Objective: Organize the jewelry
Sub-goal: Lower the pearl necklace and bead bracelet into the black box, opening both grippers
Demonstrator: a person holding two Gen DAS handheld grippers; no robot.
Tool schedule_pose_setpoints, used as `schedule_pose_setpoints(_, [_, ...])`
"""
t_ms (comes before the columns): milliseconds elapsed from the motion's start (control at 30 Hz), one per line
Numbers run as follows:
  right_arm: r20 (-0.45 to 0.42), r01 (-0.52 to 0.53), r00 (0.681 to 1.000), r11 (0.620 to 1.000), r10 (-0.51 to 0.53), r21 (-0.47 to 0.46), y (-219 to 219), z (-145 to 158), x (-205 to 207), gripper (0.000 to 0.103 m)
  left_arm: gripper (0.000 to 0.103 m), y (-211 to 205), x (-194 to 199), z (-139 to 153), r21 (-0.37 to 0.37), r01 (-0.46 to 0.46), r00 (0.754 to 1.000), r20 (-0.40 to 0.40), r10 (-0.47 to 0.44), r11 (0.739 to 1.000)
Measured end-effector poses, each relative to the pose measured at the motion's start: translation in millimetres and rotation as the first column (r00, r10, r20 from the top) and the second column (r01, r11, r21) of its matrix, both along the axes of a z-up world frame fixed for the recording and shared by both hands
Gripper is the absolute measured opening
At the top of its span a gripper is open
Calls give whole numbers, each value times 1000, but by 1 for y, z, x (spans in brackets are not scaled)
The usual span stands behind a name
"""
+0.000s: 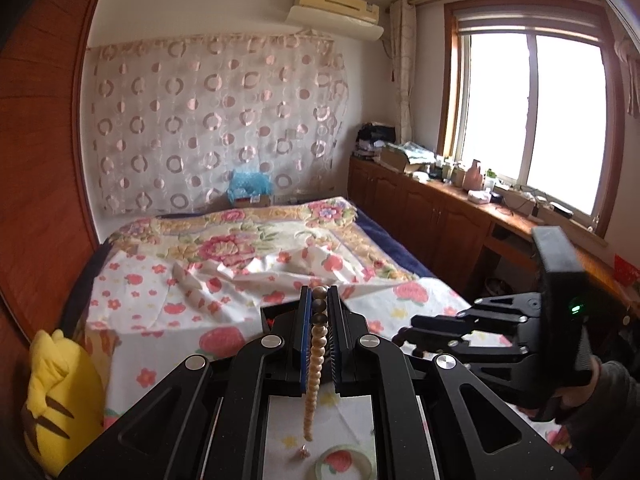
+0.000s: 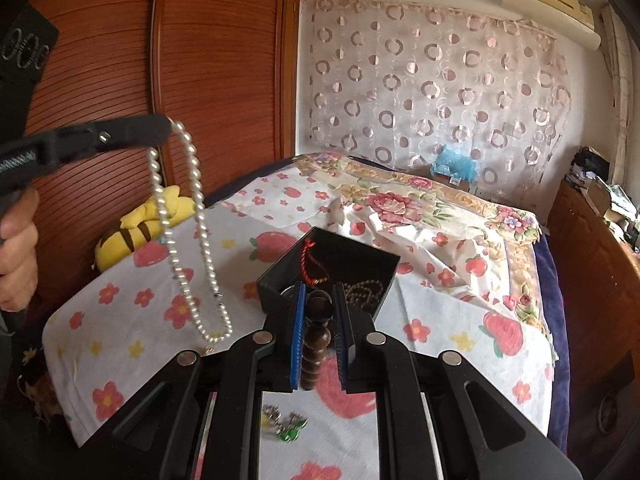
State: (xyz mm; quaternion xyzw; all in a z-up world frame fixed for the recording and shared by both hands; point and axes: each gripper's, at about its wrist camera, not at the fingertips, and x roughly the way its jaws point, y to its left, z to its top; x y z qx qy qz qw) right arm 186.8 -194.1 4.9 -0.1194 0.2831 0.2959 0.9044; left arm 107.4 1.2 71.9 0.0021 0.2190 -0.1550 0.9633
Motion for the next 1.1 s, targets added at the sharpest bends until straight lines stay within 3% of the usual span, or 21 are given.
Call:
schedule_pose_setpoints(633, [3,36,999,994,-36,100,0,23,61,15,7,-9,39,40,1,-11,997,76,11,1000])
schedule_pose_setpoints(933, [-20,46,999,994,-45,96,4,17,72,15,7,-13,62,35,6,-20,998,53,19,1000])
schedule_pose_setpoints(1100, [-38,55,998,995,-52,83,9,6,81,15,7,-13,86,6,27,-37,999,-11,37,999])
